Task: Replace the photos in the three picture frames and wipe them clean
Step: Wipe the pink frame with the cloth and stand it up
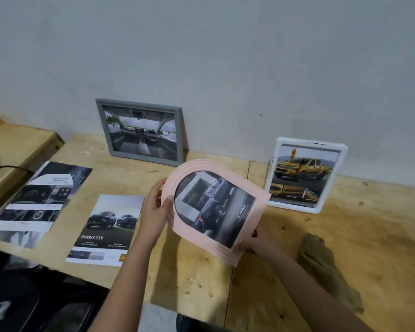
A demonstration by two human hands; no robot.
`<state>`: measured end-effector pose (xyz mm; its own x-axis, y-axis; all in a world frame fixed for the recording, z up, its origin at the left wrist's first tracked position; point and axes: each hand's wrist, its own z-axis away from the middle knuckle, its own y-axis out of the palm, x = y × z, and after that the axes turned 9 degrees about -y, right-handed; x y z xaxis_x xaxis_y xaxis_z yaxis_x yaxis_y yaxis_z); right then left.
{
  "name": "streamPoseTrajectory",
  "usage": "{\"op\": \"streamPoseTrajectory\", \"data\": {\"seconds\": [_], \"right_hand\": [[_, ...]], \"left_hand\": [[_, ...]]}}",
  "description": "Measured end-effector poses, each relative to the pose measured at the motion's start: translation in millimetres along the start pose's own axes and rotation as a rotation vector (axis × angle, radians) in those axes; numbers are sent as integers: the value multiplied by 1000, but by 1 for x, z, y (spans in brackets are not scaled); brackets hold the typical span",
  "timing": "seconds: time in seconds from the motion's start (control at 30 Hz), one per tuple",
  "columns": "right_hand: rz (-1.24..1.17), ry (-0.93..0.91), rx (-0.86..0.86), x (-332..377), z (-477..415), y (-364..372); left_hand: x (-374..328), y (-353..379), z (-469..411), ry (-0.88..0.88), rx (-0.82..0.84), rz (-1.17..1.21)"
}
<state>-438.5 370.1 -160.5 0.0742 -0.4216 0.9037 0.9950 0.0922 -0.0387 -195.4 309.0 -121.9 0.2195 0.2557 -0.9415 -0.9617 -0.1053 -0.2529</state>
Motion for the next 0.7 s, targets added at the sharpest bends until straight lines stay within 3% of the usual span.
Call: {"op": "streamPoseTrajectory", "data": {"seconds": [0.1,0.33,0.47,0.6,0.7], "right_hand": [[-145,-49,6,15,-25,7],[-432,-118,-250,28,-103,29],[-647,-47,-423,25,-145,52],[-615,37,-569,27,-173,64],[-586,105,-650,31,-190,63]], "left_hand": [[-49,-4,-44,91,66,38],[-110,31,-148,338,314,-177],[-122,61,-186,540,340,-351],[-117,83,-210,702,362,-457],[-111,91,-221,915,287,-524]]}}
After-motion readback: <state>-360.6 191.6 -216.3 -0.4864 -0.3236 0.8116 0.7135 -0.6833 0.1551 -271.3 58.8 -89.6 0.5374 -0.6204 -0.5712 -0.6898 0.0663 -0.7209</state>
